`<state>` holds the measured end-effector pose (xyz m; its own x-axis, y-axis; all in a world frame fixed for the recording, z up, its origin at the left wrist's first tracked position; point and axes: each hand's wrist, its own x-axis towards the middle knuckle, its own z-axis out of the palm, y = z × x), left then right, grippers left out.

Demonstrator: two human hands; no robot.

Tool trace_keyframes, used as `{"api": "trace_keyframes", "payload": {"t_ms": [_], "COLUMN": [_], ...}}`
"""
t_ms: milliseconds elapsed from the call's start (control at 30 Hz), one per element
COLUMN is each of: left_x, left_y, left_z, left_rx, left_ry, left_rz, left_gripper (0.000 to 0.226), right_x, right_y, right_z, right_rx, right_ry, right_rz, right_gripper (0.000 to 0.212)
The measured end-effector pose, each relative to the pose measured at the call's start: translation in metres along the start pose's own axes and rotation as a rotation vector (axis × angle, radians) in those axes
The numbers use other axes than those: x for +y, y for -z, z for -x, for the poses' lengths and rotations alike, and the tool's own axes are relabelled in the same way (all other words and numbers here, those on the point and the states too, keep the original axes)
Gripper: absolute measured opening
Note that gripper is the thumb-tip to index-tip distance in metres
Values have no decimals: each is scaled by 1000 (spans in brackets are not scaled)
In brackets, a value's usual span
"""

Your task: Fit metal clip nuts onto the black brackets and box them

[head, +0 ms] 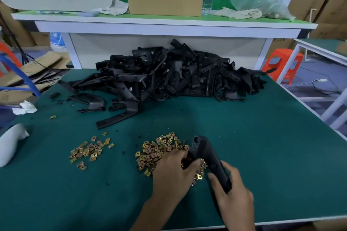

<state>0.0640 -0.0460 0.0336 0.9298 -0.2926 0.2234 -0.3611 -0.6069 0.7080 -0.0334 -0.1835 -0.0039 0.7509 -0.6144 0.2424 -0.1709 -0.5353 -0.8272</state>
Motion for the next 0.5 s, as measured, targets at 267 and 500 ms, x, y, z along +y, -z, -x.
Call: {"api": "trace_keyframes", "payload": {"t_ms": [267, 500], "left_x": [-37, -68], "left_y": [21, 42], "left_z": [-54, -82], "left_rx": [-41, -160], "left_ry": [-135, 45], "left_rz": [-239, -476], "left_gripper": [40, 16], "right_x": [0, -2], "right_y": [3, 3], "right_z": [-8, -8], "right_rx": [34, 11], "right_ry": [-76, -59], "right_rz": [-78, -80], "right_gripper": [40, 39]}}
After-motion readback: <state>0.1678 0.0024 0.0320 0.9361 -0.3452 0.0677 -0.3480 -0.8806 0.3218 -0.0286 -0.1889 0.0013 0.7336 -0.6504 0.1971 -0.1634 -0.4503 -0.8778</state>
